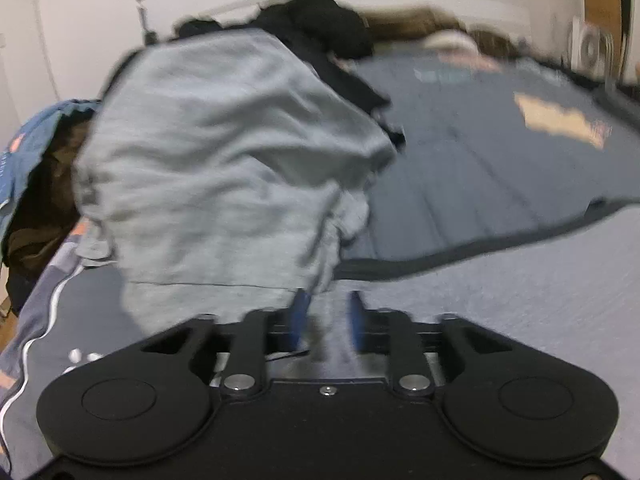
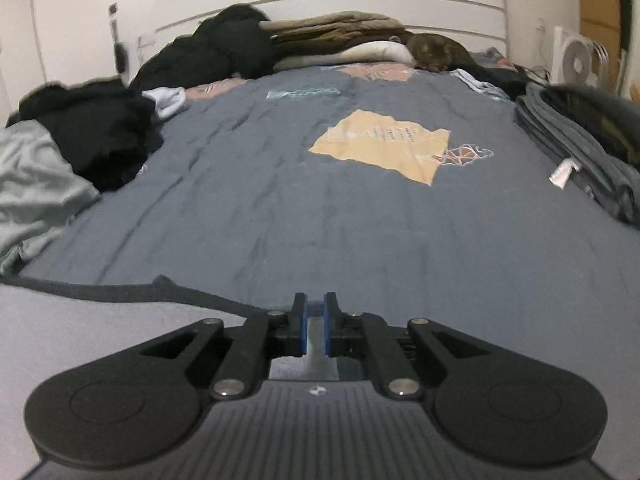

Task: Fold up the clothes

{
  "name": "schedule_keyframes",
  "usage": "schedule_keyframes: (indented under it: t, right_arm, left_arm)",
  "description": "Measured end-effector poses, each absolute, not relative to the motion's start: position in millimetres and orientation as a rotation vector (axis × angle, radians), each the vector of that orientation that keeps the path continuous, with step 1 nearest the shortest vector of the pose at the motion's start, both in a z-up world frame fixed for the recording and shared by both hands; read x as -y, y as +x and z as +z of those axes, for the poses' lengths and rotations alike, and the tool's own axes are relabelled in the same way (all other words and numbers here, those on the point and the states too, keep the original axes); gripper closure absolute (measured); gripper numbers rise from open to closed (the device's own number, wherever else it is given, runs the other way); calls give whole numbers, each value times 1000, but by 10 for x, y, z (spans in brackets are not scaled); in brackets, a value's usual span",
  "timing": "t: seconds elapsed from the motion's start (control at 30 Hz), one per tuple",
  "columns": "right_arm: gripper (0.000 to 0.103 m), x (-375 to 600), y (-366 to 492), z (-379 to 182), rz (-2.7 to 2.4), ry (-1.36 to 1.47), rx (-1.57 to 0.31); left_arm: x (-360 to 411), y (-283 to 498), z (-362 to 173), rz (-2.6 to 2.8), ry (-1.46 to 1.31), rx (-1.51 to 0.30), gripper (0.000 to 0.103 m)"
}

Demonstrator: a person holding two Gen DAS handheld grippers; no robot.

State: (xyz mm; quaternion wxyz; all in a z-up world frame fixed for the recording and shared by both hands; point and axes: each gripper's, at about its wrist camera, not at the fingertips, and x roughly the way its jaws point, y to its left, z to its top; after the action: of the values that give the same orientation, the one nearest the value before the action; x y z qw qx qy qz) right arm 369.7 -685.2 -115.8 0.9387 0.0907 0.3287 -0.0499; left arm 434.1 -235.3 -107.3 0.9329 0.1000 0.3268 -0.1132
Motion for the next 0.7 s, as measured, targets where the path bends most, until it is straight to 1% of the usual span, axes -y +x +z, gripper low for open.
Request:
schedule_keyframes:
  t: [0.03,0.07,0.1,0.13,0.27,0.37,0.47,0.57,0.67,0.7]
  right_arm:
    - [85,6887,3619,-1102,-96,208,-648]
    - [80,6925,3518,-1024,-92,226,-631]
    - [68,6944,3401,-944,-84,239,-619]
    - [64,6962,3270,-865,-76,253,-602]
    - [59,6970,2459,-682,-92,366,-513]
    - [58,6884,1880,-701,-157,452,-508]
    - [58,6727,1369,-756,-207,465,-506]
    - [57,6574,1026,-835,-248,433,-505]
    - [57,6462,911,-948,-222,375,-545]
    - [57,6425,897,-986,-209,352,-562]
  left_arm:
    - [2244,4239,-1009,-226,173,-651,51]
    - [2146,4105,-942,-224,146,-634,51]
    - [2058,3969,-877,-224,115,-621,51]
    - [2013,3827,-821,-227,70,-622,51]
    - [1978,3097,-648,-259,-110,-617,51]
    - [2113,2547,-607,-306,-257,-619,51]
    - [2209,2123,-669,-303,-377,-624,51]
    - [2376,1877,-765,-290,-361,-676,51]
    - [2389,1668,-888,-329,-405,-715,52]
    - [2415,1642,-913,-337,-377,-726,52]
